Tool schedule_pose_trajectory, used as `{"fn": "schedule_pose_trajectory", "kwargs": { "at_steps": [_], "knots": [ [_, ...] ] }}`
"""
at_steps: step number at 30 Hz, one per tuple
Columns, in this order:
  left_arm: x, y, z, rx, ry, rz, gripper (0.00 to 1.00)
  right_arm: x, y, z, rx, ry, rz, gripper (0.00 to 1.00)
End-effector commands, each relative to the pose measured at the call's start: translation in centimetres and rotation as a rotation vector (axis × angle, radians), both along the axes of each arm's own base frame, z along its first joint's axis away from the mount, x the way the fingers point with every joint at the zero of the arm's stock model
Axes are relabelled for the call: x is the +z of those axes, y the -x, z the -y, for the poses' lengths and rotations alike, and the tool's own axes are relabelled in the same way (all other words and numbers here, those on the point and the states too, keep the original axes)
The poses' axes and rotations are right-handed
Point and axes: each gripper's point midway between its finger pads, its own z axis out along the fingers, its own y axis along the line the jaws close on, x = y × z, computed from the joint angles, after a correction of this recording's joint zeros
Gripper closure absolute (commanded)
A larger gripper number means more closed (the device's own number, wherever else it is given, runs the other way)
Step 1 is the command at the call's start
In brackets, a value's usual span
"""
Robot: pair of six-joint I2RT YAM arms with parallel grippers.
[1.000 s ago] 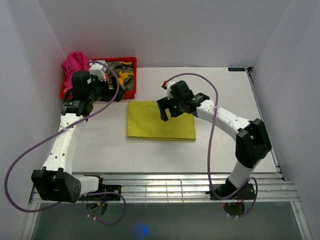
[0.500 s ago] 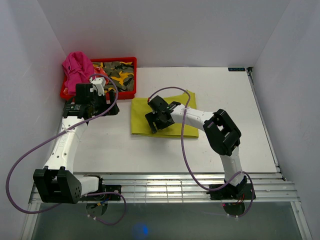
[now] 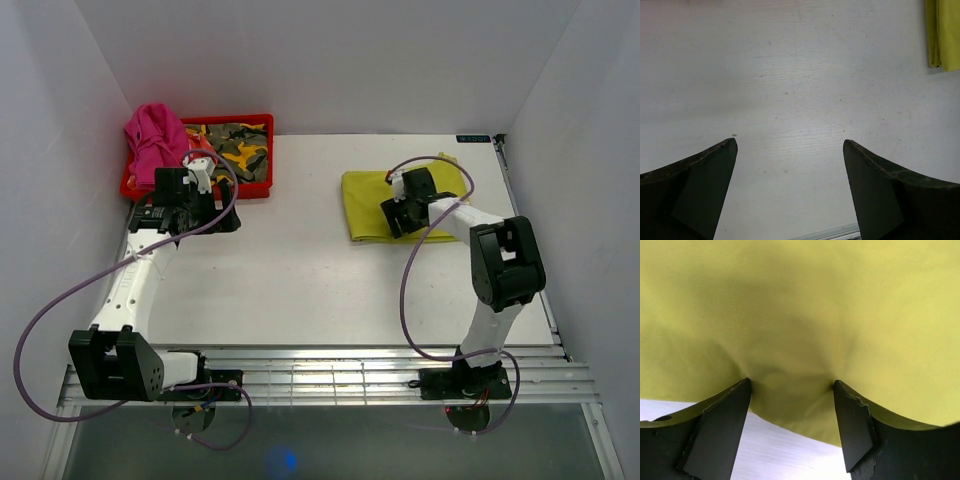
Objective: Fold and stack the trousers
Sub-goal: Neatly place the folded trousers to the corner
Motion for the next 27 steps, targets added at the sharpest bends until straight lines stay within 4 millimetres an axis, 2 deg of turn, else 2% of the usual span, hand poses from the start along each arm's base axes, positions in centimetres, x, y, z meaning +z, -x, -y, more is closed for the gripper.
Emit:
{"fn": "schedule_pose_trajectory", "kwargs": {
  "at_steps": [1,4,6,7,8,9,10,11,13,15,18,19,24,27],
  "knots": [
    [0.2,0.0,0.3,-0.021,0.014,0.005,0.02,-4.5,5.4,8.3,0.131,0.238,-0.232,0.28],
    [0.3,0.1,0.6,-0.031,0.031,0.004,0.02,-3.2,4.7,10.7,0.089,0.231,-0.215,0.22],
    [0.7,0.1,0.7,-0.038,0.031,0.017,0.02,-0.5,3.5,10.8,0.050,0.192,-0.169,0.15],
    [1.0,0.1,0.6,-0.041,0.028,0.024,0.02,0.7,3.1,10.3,0.027,0.150,-0.148,0.10],
    [1.3,0.1,0.6,-0.040,0.025,0.034,0.02,3.6,2.2,9.8,0.015,0.118,-0.087,0.06],
    [1.7,0.0,0.5,-0.040,0.019,0.043,0.02,5.2,1.9,9.4,0.012,0.084,-0.055,0.02],
    [1.9,0.1,0.4,-0.040,0.015,0.046,0.02,6.5,1.7,8.5,0.030,0.033,-0.032,0.10],
    [2.2,0.1,0.5,-0.045,0.014,0.054,0.02,8.7,1.5,7.7,0.049,-0.014,0.016,0.10],
    [2.6,0.2,0.3,-0.049,0.006,0.061,0.02,11.2,1.4,6.7,0.104,-0.066,0.062,0.10],
    [2.8,0.4,0.4,-0.054,0.002,0.064,0.02,11.8,1.2,6.7,0.164,-0.049,0.075,0.10],
    [3.0,0.5,0.3,-0.060,-0.003,0.065,0.02,10.2,0.8,7.3,0.236,0.004,0.030,0.10],
    [3.3,0.4,0.3,-0.057,-0.005,0.069,0.02,9.1,0.5,7.7,0.234,0.017,-0.016,0.10],
    [3.4,0.3,0.4,-0.051,0.007,0.061,0.02,6.5,-0.6,9.4,0.175,-0.048,-0.154,0.10],
    [3.2,0.5,0.5,-0.058,0.015,0.052,0.02,4.3,-0.9,10.0,0.115,-0.061,-0.210,0.10]
  ]
}}
